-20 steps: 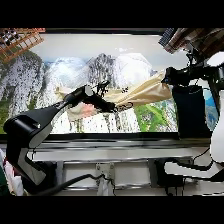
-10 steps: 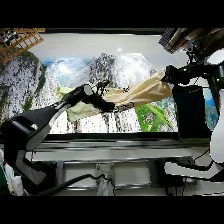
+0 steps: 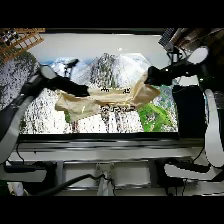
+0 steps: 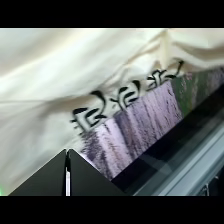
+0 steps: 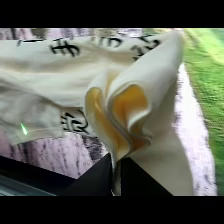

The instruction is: Fold the clothes and pants, and hang the long-sleeved shirts on hangers.

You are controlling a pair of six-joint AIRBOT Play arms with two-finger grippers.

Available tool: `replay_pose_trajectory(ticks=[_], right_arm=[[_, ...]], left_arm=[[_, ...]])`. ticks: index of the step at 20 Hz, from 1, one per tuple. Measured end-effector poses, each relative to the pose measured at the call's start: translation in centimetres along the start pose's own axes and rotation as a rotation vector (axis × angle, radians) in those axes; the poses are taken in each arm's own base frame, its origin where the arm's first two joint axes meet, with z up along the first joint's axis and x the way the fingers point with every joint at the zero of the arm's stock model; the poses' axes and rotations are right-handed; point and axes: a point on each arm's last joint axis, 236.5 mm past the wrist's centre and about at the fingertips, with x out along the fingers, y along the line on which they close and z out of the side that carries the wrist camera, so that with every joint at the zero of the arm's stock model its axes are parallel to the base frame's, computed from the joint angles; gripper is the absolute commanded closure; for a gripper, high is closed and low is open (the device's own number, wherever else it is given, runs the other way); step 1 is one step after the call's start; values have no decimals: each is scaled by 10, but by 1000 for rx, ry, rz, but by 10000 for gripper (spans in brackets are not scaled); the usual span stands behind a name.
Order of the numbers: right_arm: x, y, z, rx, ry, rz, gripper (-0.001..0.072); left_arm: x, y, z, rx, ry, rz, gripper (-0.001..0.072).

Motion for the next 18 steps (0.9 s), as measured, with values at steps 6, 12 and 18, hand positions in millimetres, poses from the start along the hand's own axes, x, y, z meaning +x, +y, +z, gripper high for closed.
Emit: replay_pose_trajectory(ticks=[6,12,18], right_arm=[[53,83,-11,-33,-20,82,691],[104,169,-12,-10,-98,259,691],[136,238,-19,-41,-114,376,691]], left_arm=[[-50,66,-60,-170,-38,101,690],[-64,120,-85,-270,-150,239,690],[-55,156,-91,-291,-154,321,690]])
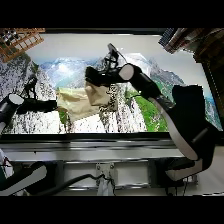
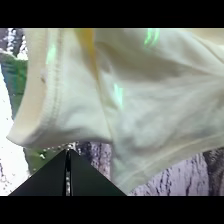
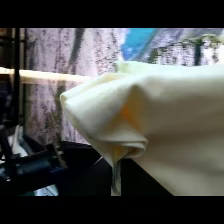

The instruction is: Fold the clothes and pants, and hang the long-sleeved shirts on hangers.

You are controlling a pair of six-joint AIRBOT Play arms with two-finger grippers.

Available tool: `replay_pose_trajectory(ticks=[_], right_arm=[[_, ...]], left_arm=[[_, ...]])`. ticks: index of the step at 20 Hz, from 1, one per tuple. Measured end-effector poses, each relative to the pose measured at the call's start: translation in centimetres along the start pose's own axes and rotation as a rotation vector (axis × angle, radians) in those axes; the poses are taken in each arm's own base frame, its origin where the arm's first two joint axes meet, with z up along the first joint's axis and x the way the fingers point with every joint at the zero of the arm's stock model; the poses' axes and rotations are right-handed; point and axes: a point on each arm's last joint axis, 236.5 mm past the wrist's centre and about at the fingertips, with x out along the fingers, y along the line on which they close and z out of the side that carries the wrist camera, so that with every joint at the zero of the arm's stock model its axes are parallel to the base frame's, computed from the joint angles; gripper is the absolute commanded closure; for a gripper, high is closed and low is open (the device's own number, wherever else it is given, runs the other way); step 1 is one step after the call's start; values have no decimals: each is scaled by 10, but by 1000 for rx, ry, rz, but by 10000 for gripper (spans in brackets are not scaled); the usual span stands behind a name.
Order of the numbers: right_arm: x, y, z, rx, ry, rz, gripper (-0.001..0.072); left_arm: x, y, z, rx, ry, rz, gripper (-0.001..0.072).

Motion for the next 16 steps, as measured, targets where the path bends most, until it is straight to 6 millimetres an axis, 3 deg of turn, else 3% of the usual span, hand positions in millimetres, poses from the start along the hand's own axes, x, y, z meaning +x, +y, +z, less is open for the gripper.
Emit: replay_pose_trajectory(ticks=[4,8,14,15,16], right_arm=[[38,23,-14,-40,40,39,690],[79,25,-33,-25,103,68,690],[135,20,-58,64,168,126,687],[144,19,-62,89,176,140,640],[152,19,-65,115,181,156,515]], left_arm=[[5,12,8,-8,-34,39,690],[11,20,14,-27,-54,59,690],[28,27,6,-62,-13,65,690],[30,28,5,-64,-9,65,690],[31,28,4,-66,-5,65,690]])
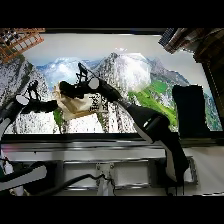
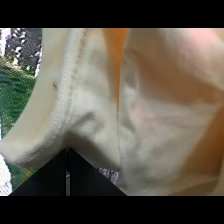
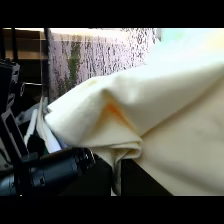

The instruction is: Fold the clothes and pants, and hang the long-sleeved shirts on hangers.

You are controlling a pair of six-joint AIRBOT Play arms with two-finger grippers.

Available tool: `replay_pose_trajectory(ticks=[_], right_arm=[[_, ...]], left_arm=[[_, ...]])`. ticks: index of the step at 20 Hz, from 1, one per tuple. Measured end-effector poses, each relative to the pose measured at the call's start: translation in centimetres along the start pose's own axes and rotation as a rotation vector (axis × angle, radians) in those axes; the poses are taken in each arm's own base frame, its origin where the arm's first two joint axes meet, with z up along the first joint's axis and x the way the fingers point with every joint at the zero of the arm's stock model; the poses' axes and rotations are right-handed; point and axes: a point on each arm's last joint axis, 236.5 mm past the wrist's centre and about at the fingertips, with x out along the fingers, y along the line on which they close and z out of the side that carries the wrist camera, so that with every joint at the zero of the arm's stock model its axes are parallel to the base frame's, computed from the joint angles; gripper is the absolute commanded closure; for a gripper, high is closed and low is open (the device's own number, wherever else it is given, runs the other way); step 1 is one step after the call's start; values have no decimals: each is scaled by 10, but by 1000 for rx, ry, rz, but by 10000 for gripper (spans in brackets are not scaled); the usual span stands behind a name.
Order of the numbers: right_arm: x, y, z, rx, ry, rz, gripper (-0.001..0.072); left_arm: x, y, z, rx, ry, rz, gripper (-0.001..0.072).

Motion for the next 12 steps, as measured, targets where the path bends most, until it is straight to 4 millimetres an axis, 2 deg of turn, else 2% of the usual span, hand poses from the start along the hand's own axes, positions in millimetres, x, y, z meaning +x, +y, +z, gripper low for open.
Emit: replay_pose_trajectory(ticks=[1,2,4,7,10,12], right_arm=[[7,-1,-1,21,4,19,464],[13,-1,-2,38,6,41,459],[19,0,-2,52,6,72,390],[15,2,7,56,-2,97,398],[-8,2,24,23,3,90,401],[-37,-3,41,-52,-3,40,417]], left_arm=[[1,0,-1,-2,4,0,689],[1,0,-2,-3,10,-2,690],[2,-1,-6,-3,24,-5,690],[-2,-2,-12,-7,50,-15,690],[-22,6,-5,-24,16,-9,689],[-44,15,6,-45,-49,4,689]])
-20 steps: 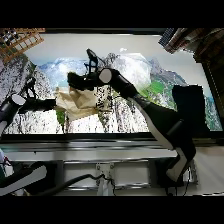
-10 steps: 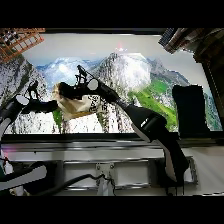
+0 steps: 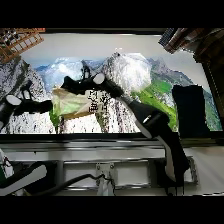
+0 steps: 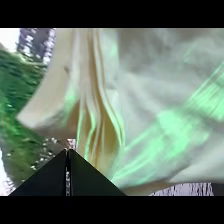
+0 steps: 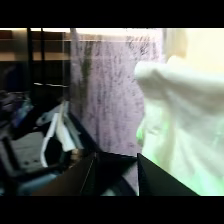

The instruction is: Fold the clothes and pants, and hang the long-sleeved shirts on hangers.

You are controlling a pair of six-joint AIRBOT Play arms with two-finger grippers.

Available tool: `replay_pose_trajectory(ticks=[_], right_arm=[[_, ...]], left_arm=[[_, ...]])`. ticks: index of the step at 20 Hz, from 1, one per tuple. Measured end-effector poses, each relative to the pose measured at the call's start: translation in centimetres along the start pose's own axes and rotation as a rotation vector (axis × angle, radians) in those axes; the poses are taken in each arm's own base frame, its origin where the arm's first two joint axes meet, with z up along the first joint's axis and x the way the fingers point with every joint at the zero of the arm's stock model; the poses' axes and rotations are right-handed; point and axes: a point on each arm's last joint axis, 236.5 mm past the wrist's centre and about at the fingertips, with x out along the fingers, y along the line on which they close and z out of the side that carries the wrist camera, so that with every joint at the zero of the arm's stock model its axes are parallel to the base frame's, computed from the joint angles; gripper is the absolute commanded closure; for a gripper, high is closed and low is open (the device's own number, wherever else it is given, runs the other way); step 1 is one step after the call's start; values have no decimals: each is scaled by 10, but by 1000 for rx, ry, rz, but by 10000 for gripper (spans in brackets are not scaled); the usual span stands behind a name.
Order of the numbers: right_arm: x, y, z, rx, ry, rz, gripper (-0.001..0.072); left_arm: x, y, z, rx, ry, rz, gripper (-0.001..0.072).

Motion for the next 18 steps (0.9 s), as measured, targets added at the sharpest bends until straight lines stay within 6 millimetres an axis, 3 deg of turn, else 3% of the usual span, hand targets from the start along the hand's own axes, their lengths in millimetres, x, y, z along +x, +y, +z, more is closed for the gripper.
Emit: replay_pose_trajectory(ticks=[3,4,5,6,7,8,9,10,11,18], right_arm=[[-70,-25,37,-151,-33,-203,417],[-98,-41,50,-182,-52,-297,417],[-130,-62,63,-195,-65,-402,416],[-160,-84,69,-181,-62,-495,415],[-189,-110,69,-143,-44,-587,410],[-210,-131,64,-93,-15,-646,342],[-225,-147,56,-48,17,-675,214],[-232,-156,50,-6,38,-677,149],[-233,-163,42,32,59,-658,132],[-190,-196,-2,218,102,-512,140]], left_arm=[[-36,15,20,-55,-115,24,675],[-47,17,25,-71,-150,25,630],[-54,18,28,-83,-174,24,451],[-60,17,31,-97,-194,15,396],[-64,14,33,-111,-207,3,397],[-67,12,34,-121,-215,-9,398],[-69,8,36,-132,-223,-24,411],[-71,5,36,-138,-225,-37,411],[-71,3,36,-142,-228,-45,410],[-73,-6,34,-161,-219,-83,409]])
